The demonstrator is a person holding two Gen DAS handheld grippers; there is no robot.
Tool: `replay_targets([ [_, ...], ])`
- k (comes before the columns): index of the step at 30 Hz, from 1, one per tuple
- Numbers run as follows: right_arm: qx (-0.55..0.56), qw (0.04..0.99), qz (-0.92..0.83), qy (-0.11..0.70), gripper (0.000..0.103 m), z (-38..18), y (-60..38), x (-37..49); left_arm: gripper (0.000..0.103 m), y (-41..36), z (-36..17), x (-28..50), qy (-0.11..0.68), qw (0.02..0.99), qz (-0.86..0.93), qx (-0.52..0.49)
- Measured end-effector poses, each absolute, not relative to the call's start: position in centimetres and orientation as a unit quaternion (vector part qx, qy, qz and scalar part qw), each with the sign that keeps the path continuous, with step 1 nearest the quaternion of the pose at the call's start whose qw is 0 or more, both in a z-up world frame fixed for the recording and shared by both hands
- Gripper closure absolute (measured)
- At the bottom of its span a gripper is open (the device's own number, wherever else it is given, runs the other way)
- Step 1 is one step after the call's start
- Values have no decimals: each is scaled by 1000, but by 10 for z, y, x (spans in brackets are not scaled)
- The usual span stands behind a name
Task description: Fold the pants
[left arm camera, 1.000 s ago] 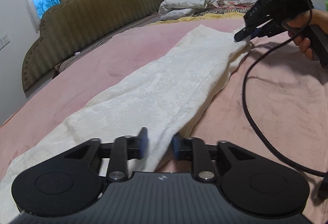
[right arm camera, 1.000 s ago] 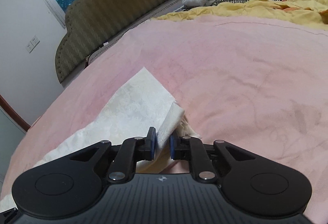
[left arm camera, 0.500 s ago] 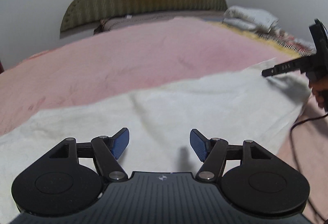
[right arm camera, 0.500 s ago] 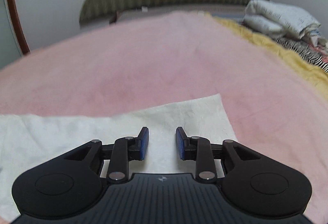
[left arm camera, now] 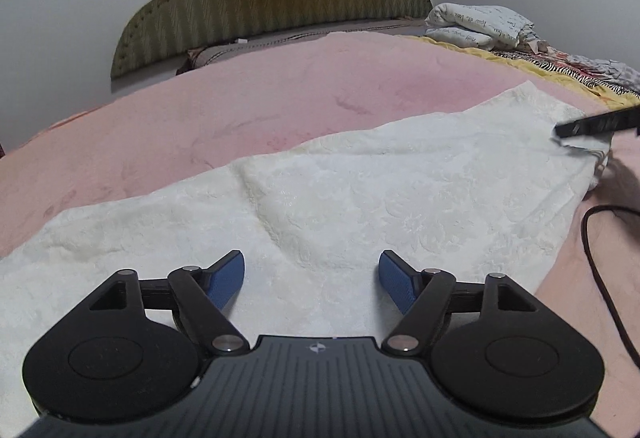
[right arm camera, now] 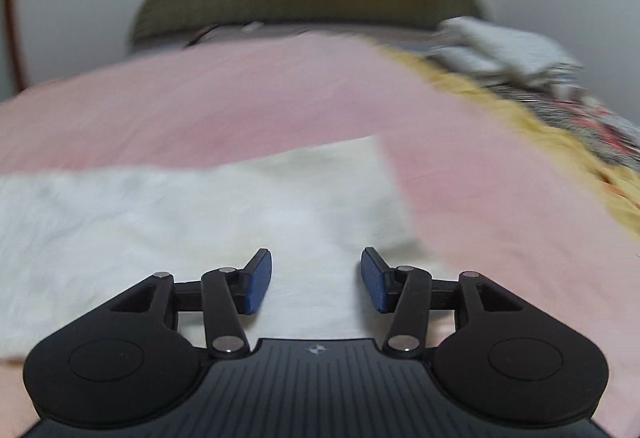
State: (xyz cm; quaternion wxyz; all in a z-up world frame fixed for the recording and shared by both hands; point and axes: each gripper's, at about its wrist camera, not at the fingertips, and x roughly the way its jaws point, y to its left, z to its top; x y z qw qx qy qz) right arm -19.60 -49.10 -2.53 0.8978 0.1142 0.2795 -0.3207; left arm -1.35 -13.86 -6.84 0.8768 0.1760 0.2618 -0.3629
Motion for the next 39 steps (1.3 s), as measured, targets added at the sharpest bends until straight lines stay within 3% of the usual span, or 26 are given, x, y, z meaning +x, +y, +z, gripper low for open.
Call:
replay_targets([
  [4, 318, 886, -309, 138, 37, -14, -503, -265, 12, -133, -70, -3, 284, 877, -358, 147],
  [10, 579, 785, -181, 124, 38, -71, -517, -293, 9, -131, -69, -1, 292, 875, -361, 135],
  [17, 532, 820, -167, 127, 38, -70, -524, -249, 7, -133, -69, -3, 293, 875, -360, 136],
  [21, 482, 841, -223, 107, 47, -71, -543, -226, 6, -132, -69, -2, 295, 875, -361, 134],
  [23, 478, 838, -241, 102, 63, -74, -553, -217, 5, -133, -68, -1, 296, 874, -361, 133],
  [24, 477, 835, -253, 105, 80, -76, -558, -214, 5, -133, -68, -1, 296, 874, -361, 133],
  [25, 484, 830, -256, 105, 89, -79, -562, -211, 5, -133, -68, -1, 296, 874, -361, 132],
  [28, 497, 824, -254, 95, 91, -81, -568, -208, 9, -130, -65, 2, 300, 874, -363, 117],
  [32, 407, 867, -271, 99, 91, -50, -550, -193, 7, -113, -55, 23, 359, 849, -387, -18],
  [36, 227, 929, -267, 119, 91, -2, -499, -166, 6, -94, -61, 64, 464, 744, -419, -237],
  [39, 74, 959, -236, 138, 91, 19, -437, -138, 6, -88, -70, 83, 498, 685, -414, -333],
])
